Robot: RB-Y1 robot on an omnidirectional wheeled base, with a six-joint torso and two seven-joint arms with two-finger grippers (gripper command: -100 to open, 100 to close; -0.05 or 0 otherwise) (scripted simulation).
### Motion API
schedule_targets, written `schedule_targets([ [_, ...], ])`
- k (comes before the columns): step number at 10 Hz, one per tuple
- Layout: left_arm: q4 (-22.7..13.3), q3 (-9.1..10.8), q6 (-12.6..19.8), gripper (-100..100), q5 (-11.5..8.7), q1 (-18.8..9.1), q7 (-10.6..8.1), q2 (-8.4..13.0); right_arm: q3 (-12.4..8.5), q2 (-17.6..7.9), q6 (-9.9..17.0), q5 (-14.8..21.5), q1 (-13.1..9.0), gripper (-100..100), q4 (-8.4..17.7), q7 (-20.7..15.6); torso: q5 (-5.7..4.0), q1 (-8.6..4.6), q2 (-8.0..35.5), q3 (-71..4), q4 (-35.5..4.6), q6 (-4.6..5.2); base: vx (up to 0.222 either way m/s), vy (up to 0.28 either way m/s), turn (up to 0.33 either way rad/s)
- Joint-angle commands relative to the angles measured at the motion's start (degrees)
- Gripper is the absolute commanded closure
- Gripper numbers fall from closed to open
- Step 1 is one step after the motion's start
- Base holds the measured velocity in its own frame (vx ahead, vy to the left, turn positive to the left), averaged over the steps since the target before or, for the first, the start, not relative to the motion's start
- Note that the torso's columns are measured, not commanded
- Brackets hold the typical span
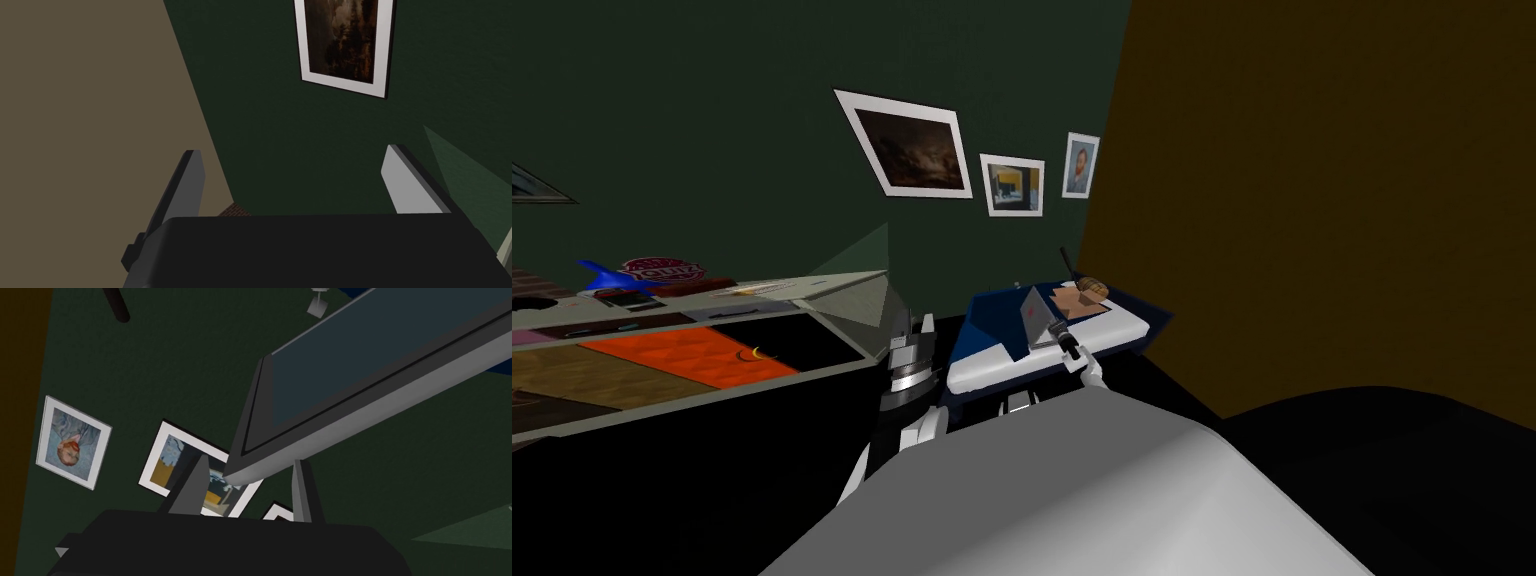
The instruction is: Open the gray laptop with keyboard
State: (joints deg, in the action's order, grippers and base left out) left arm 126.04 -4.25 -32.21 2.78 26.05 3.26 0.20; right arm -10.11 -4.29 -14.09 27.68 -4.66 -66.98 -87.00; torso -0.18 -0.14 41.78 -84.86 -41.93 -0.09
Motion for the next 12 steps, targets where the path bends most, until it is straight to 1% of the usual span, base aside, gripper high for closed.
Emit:
schedule_targets([
  [1, 0.0, 0.0, 0.0, 0, 0.0, -0.01, 0.0, 0.0, -0.27, 0.89, -3.32, -1.6, 0.7, 100, 3.55, 3.4, 0.0, 0.07, -0.05, 0.0, -0.02, -0.15, 0.051, -0.1, -0.016],
  [2, 0.0, 0.0, 0.0, 0, 0.0, 0.0, 0.0, 0.0, -0.26, 1.11, -4.53, -2.24, 1.09, 100, 4.49, 4.73, -0.04, 0.05, -0.08, -0.03, 0.03, -0.15, 0.059, -0.137, -0.005],
  [3, 0.0, 0.0, 0.0, 0, 0.0, 0.0, 0.0, 0.0, -0.26, 1.11, -4.53, -2.24, 1.09, 100, 4.49, 4.77, -0.1, -0.04, 0.0, 0.0, 0.08, -0.09, 0.033, -0.109, -0.005],
  [5, 0.0, 0.0, 0.0, 0, 0.0, 0.0, 0.0, 0.0, -0.25, 1.54, -6.94, -3.53, 1.89, 100, 6.37, 7.49, 0.04, 0.18, 0.09, 0.07, -0.1, -0.14, 0.038, -0.099, -0.011],
  [6, 0.0, 0.0, 0.0, 0, 0.0, 0.0, 0.0, 0.0, -0.23, 1.18, -5.87, -3.16, 1.72, 100, 5.28, 6.72, 0.07, 0.17, 0.09, 0.08, -0.16, -0.13, 0.019, -0.053, -0.015],
  [7, 0.0, 0.0, 0.0, 0, 0.0, 0.0, 0.0, 0.0, -0.13, 1.72, -8.92, -4.18, 3.71, 100, 7.08, 7.69, 0.16, 0.36, 0.3, 0.17, -0.28, -0.11, 0.075, -0.065, 0.009],
  [8, 0.0, 0.0, 0.0, 0, 0.0, 0.0, 0.0, 0.0, -0.13, 1.72, -9.33, -4.18, 3.71, 100, 7.08, 7.69, 0.09, 0.3, 0.22, 0.15, -0.19, -0.17, 0.085, -0.064, 0.034],
  [9, 0.0, -0.01, 0.0, 0, 0.0, 0.0, 0.0, 0.0, 0.06, 2.3, -11.59, -5.12, 5.6, 100, 8.71, 8.4, 0.11, 0.25, 0.21, 0.13, -0.24, -0.12, 0.108, -0.069, 0.086],
  [10, 0.0, -0.01, 0.0, 0, 0.0, 0.0, 0.0, 0.0, 0.06, 2.3, -12.61, -5.12, 5.6, 100, 8.71, 8.4, 0.15, 0.16, 0.27, 0.15, -0.28, 0.0, 0.084, -0.057, 0.023],
  [11, 0.0, 0.0, 0.0, 0, 0.0, 0.0, 0.0, 0.0, 0.25, 2.89, -14.75, -6.07, 7.5, 100, 10.33, 9.11, 0.17, 0.17, 0.43, 0.24, -0.36, 0.02, 0.098, -0.06, 0.04],
  [12, 0.0, 0.0, 0.0, 0, 0.0, 0.0, 0.0, 0.0, 0.25, 2.89, -15.89, -6.07, 7.5, 100, 10.33, 9.11, 0.18, 0.15, 0.49, 0.29, -0.37, 0.07, 0.09, -0.059, 0.027],
])
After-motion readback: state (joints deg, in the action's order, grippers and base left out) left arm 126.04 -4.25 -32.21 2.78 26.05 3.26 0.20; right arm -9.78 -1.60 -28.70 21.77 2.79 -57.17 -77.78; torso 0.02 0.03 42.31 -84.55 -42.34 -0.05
